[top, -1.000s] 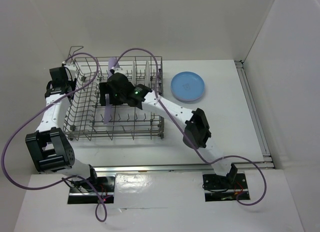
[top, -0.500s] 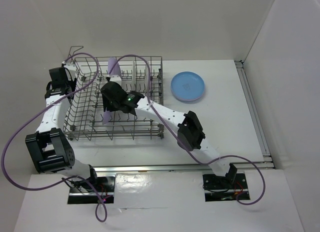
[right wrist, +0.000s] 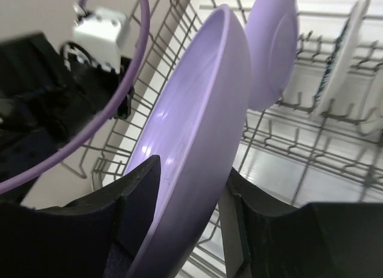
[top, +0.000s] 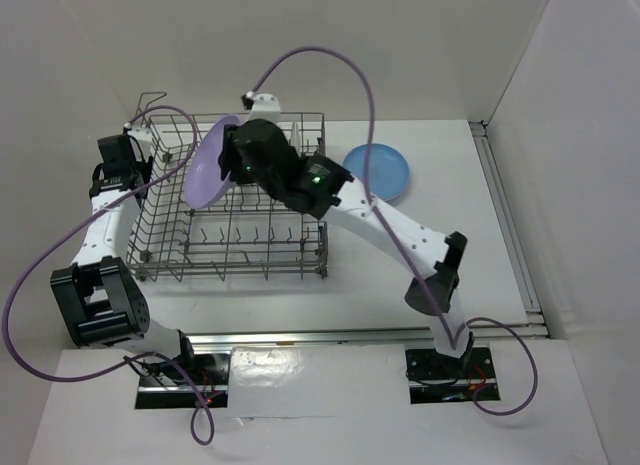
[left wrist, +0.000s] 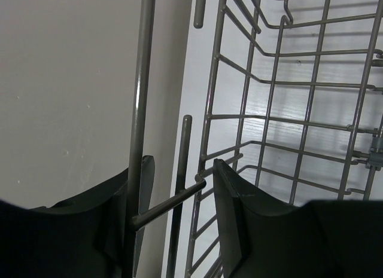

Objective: Unload the plates from the dish rack

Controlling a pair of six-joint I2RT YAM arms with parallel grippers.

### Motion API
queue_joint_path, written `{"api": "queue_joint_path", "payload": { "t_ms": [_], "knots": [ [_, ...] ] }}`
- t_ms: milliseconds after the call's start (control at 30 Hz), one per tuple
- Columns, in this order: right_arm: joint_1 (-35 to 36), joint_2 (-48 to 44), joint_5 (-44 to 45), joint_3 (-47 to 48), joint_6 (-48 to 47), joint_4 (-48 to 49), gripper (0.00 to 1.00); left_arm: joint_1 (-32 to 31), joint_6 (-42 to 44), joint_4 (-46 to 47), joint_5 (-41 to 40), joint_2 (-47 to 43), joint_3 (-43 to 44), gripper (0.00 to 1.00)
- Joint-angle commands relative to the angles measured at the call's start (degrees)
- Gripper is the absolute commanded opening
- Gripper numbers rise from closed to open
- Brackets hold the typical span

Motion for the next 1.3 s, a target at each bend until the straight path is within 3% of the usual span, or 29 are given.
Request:
{"api": "queue_joint_path", "payload": {
  "t_ms": [0, 100, 300, 333, 567, 700, 833, 1033, 1267],
  "knots": [
    [-2.16, -8.2, 2.1, -3.59, 0.18, -1.22, 0.0, 0.47, -1.36, -3.87, 3.49, 2.09, -2.63, 0.57],
    [-10.67, -15.67, -4.48, -11.56, 2.11, -4.92, 0.0, 1.0, -1.36, -4.4, 3.49, 1.56, -2.63, 0.57],
    [-34.13, -29.99, -19.86, -30.04, -2.89, 3.15, 0.0, 1.0, -0.83, -5.54, 3.49, 1.03, -2.11, 0.57],
    [-37.56, -30.54, -25.37, -30.58, -2.9, 3.68, 0.0, 1.0, -0.83, -5.54, 3.49, 1.03, -2.11, 0.57],
    [-60.32, -27.83, -40.08, -36.91, -5.09, 9.56, 0.0, 1.0, 0.23, -8.71, 2.35, 2.88, 1.31, 0.57],
    [-64.65, -21.94, -50.46, -43.85, -6.49, 16.15, 0.0, 1.0, 1.9, -9.41, 1.12, 2.88, 1.32, 0.57],
    [-65.19, -16.14, -57.32, -49.03, -7.73, 29.04, 0.0, 1.0, 3.21, -11.07, 1.11, 2.88, 3.16, 0.57],
    [-65.19, -13.24, -60.84, -50.89, -8.26, 41.46, 0.0, 1.0, 2.16, -13.01, 1.11, 4.1, 3.78, 0.57],
    [-65.19, -4.46, -62.69, -50.98, -8.79, 45.6, 0.0, 1.0, 1.63, -13.63, 0.5, 5.95, 3.78, 0.57]
  ]
}}
